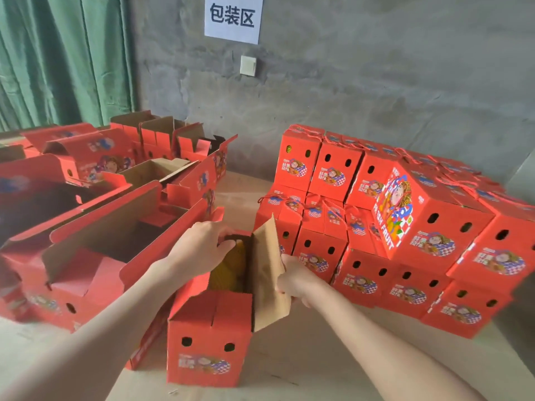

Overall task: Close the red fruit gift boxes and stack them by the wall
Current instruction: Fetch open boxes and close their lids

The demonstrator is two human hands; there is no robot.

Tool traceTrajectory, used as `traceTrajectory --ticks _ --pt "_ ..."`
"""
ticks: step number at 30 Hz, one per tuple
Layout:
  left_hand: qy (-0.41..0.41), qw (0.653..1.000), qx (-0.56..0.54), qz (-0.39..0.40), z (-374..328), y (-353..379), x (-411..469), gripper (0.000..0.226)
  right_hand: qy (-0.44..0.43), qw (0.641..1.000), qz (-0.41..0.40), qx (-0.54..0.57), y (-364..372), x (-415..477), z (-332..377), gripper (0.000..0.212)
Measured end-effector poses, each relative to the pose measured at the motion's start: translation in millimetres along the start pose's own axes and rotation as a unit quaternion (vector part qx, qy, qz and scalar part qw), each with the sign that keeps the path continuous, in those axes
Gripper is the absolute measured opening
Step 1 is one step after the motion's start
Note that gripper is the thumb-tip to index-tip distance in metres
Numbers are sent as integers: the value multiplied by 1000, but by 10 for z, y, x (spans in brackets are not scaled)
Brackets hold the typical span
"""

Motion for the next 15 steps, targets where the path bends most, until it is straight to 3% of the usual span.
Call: traceTrajectory --ticks 10,13,15 --pt "61 997 -55 -7 -98 304 -78 30 -69 951 25 -300 -893 -141 -640 81" --pt "62 994 -92 8 -76 535 -83 29 -35 933 -92 -345 -1076 -134 -939 69" --pt "4 989 -147 21 -2 701 -93 24 -14 935 -191 -300 -1137 -176 -1174 52"
Point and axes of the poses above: each hand's wrist, its own x-axis towards the middle knuckle, its own y-axis out of the palm, z = x × y, the point moved 5 cm from there along x, towards the middle knuckle, and after that the axes turned 8 degrees about -x, right-handed, at the moved point
